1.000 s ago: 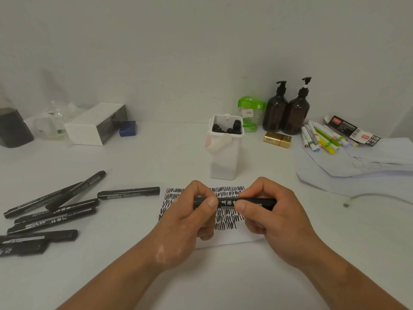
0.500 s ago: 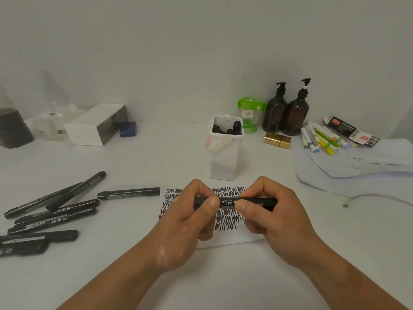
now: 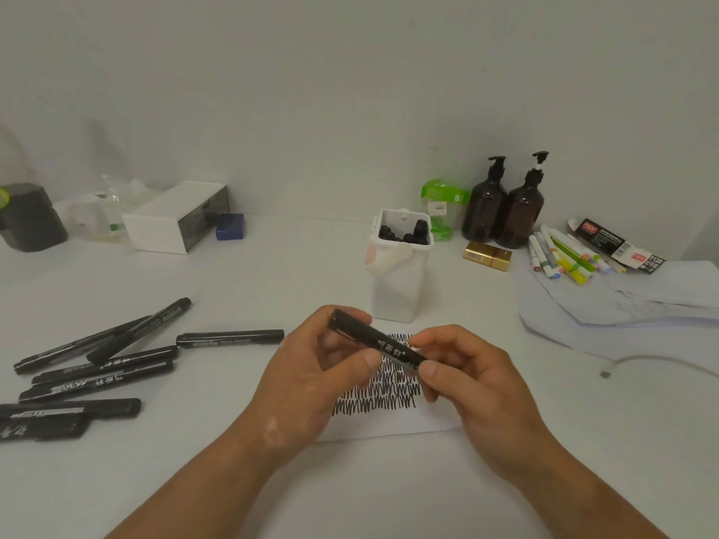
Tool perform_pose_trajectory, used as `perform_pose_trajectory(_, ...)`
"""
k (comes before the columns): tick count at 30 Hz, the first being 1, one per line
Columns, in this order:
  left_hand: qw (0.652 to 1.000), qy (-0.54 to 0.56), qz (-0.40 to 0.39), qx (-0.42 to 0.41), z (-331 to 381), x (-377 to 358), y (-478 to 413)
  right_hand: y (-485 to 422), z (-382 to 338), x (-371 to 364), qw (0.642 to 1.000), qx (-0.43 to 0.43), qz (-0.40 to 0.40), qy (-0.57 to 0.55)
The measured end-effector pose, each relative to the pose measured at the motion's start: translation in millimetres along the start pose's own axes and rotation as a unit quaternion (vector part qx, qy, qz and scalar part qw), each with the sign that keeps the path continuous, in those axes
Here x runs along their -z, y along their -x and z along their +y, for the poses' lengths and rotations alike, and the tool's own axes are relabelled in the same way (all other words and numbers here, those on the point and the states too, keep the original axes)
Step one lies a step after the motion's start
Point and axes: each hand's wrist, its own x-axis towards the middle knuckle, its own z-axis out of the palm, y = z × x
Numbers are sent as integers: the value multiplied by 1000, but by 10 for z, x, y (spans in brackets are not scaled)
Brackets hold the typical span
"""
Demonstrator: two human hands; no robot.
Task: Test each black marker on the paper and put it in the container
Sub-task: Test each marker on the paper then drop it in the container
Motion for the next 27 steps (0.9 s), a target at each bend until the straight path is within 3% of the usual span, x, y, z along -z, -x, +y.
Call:
perform_pose_trajectory(4, 999, -9, -39, -17, -26, -66, 9, 47, 22, -72, 999, -20, -45, 0)
perform_pose_trajectory(7, 999, -14, -46, -16, -11, -50, 11, 52, 11, -96, 995, -6, -23, 97)
perform_pose_trajectory(12, 977, -204, -40, -39, -33, -2, 16, 38, -58, 21, 999, 4, -6, 47)
perform_pose_trajectory(16, 967, -245, -64, -37, -69, 11, 17, 15, -21, 58, 996, 21, -3, 89)
perform_pose_trajectory(21, 958, -286, 1, -23, -81, 175, -52, -101, 26, 446, 987, -7, 158, 28)
perform_pose_trajectory(27, 938, -333, 90, -11, -73, 321, -95, -175, -46, 727, 958, -34, 286, 1)
